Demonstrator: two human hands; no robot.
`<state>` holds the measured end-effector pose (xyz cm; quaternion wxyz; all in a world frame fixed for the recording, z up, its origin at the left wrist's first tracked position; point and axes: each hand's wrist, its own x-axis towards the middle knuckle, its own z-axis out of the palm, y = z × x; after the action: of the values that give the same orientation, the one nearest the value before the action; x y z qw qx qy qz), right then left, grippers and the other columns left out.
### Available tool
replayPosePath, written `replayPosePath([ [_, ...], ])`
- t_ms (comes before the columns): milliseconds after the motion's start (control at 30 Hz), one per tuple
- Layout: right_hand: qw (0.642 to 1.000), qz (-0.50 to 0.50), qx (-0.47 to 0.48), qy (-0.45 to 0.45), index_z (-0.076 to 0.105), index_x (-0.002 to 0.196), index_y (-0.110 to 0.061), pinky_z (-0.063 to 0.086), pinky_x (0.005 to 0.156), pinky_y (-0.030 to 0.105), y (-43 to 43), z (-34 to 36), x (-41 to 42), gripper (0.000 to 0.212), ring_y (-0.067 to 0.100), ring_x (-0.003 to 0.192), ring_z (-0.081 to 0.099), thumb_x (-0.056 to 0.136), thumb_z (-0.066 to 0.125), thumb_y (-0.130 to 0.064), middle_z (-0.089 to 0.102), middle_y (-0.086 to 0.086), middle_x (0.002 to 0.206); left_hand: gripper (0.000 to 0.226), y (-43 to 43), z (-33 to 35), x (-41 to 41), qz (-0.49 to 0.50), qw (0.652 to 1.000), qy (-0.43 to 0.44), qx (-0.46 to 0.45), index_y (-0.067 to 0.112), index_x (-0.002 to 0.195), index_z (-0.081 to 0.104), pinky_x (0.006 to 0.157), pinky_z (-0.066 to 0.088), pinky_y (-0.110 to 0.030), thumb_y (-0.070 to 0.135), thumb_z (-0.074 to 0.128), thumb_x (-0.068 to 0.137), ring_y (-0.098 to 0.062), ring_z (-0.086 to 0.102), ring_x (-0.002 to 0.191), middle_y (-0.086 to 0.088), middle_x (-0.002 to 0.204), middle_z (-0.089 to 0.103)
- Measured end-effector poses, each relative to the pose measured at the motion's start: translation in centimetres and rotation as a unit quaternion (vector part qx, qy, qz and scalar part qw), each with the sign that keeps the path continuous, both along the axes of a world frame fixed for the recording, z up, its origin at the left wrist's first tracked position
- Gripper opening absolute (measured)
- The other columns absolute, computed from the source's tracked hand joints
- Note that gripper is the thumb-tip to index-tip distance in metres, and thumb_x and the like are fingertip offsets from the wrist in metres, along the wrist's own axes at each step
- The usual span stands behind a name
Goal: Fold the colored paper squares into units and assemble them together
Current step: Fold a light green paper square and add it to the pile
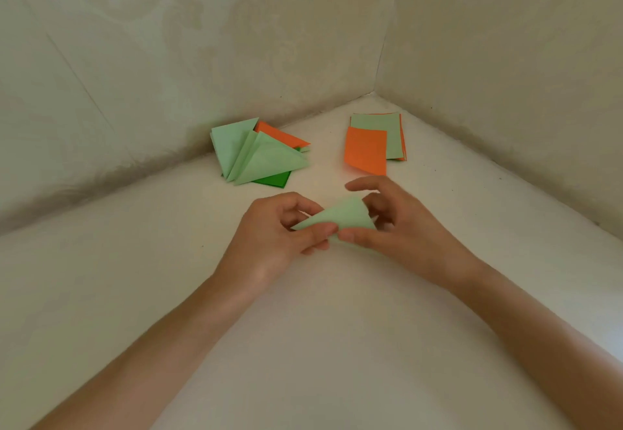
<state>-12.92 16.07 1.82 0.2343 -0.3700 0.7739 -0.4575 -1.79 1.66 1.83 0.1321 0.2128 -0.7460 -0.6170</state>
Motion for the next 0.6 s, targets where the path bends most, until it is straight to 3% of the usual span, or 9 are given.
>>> replayPosePath([
  [33, 0.998, -0.007, -0.025, -0.058, 0.057, 0.104, -0.024, 0.048, 0.07, 0.028, 0.04, 0.29, -0.09, 0.032, 0.018, 0.072, 0.059, 0.077, 0.074, -0.021, 0.067, 0.003, 0.083, 0.012, 0.09, 0.29, 0.12, 0.004, 0.998, 0.019, 0.06, 0.013, 0.082, 0.066, 0.055, 0.052, -0.017, 0.007, 0.074, 0.075, -0.01, 0.068, 0.06, -0.003, 0.066, 0.072],
  [133, 0.987, 0.016, -0.058, -0.148, 0.064, 0.081, -0.01, 0.043, 0.054, 0.02, 0.24, 0.85, -0.11, 0.004, 0.011, 0.054, 0.057, 0.083, 0.066, -0.008, 0.069, 0.005, 0.068, 0.009, 0.26, 0.73, 0.33, 0.002, 0.989, 0.033, 0.147, 0.008, 0.085, 0.067, 0.057, 0.054, -0.016, 0.004, 0.07, 0.077, -0.013, 0.071, 0.066, -0.005, 0.073, 0.073],
  [600, 0.975, 0.019, -0.082, -0.208, 0.065, 0.08, 0.001, 0.047, 0.054, 0.02, 0.65, 1.28, -0.6, 0.02, 0.014, 0.051, 0.052, 0.07, 0.067, -0.017, 0.064, 0.008, 0.061, 0.014, -0.08, 0.98, 0.34, -0.088, 0.984, 0.005, 0.156, 0.009, 0.094, 0.068, 0.062, 0.055, -0.017, 0.014, 0.059, 0.084, -0.015, 0.072, 0.08, -0.005, 0.083, 0.075],
])
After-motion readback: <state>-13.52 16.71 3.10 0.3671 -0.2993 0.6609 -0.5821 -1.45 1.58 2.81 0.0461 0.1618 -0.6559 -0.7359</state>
